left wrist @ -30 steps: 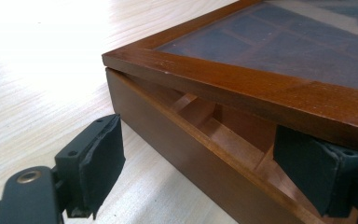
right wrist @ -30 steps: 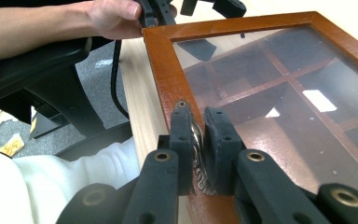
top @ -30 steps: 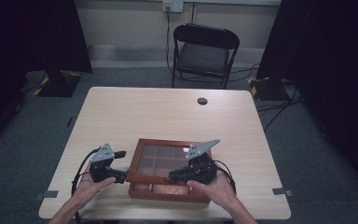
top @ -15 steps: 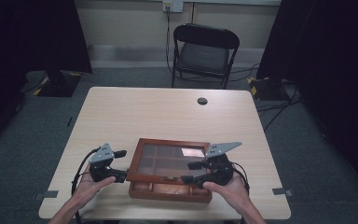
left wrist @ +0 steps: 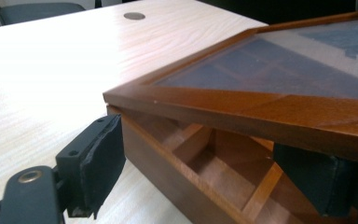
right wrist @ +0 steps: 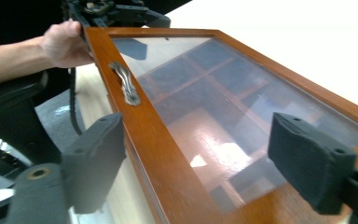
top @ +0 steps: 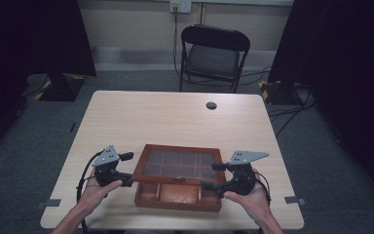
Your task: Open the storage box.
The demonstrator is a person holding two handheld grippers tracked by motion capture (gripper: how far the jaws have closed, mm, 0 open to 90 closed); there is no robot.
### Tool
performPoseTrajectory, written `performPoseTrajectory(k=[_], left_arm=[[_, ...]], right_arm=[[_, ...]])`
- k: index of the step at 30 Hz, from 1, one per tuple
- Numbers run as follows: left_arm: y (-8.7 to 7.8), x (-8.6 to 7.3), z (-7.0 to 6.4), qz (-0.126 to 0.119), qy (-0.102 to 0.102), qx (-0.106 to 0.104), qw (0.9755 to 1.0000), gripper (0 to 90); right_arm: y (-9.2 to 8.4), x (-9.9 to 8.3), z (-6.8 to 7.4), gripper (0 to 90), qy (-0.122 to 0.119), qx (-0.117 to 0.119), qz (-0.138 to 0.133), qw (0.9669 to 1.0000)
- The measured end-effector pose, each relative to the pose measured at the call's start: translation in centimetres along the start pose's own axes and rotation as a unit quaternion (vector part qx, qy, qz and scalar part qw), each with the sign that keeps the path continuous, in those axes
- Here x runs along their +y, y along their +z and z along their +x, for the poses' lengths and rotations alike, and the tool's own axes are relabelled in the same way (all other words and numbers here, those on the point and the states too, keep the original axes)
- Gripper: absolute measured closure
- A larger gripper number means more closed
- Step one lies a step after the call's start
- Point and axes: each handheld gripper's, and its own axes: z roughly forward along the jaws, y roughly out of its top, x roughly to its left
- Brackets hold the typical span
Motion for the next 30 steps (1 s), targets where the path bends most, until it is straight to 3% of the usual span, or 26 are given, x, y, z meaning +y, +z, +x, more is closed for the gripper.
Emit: performPoseTrajectory(k=[5, 19, 30], left_arm=[[0.0, 0.5, 0.2, -0.015, -0.002, 0.003, 0.9999, 17.3], [0.5, 1.5, 0.5, -0.012, -0.002, -0.001, 0.9999, 20.4], [0.7, 2.0, 0.7, -0.029, -0.022, -0.011, 0.9993, 23.3]], right_arm=[[-0.2, 0.1, -0.3, 16.6, -0.004, -0.009, -0.003, 0.9999], [-0.6, 0.0, -0.6, 16.3, -0.008, -0.019, -0.017, 0.9996], [-1.2, 0.5, -1.1, 14.6, -0.016, -0.032, -0.024, 0.9991]])
